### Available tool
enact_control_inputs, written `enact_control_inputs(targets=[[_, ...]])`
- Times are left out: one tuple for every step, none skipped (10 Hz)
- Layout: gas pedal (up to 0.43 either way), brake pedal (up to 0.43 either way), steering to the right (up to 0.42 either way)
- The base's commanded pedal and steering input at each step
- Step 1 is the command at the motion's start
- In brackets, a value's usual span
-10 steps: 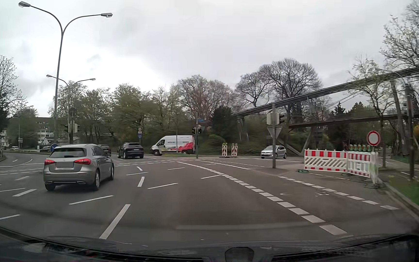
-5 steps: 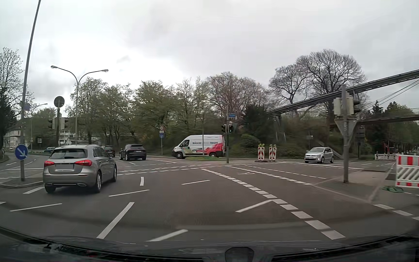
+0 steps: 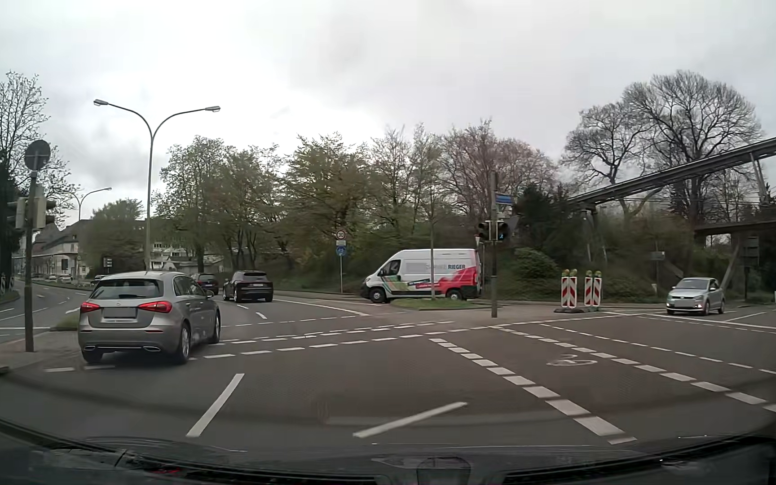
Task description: Follow the waypoints while adhering to traffic rules and regulations
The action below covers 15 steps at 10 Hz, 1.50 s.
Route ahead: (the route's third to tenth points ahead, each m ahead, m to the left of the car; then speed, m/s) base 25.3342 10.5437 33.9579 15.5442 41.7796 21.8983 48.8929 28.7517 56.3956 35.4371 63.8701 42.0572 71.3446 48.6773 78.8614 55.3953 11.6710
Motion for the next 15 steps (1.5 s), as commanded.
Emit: enact_control_inputs(targets=[[0.087,0.000,-0.081],[0.087,0.000,-0.081],[0.087,0.000,-0.081],[0.087,0.000,-0.081],[0.087,0.000,-0.079],[0.087,0.000,-0.078],[0.087,0.000,-0.078],[0.087,0.000,-0.077],[0.087,0.000,-0.077],[0.087,0.000,-0.077],[0.087,0.000,-0.077],[0.087,0.000,-0.077],[0.087,0.000,-0.077],[0.087,0.000,-0.077],[0.087,0.000,-0.077]])
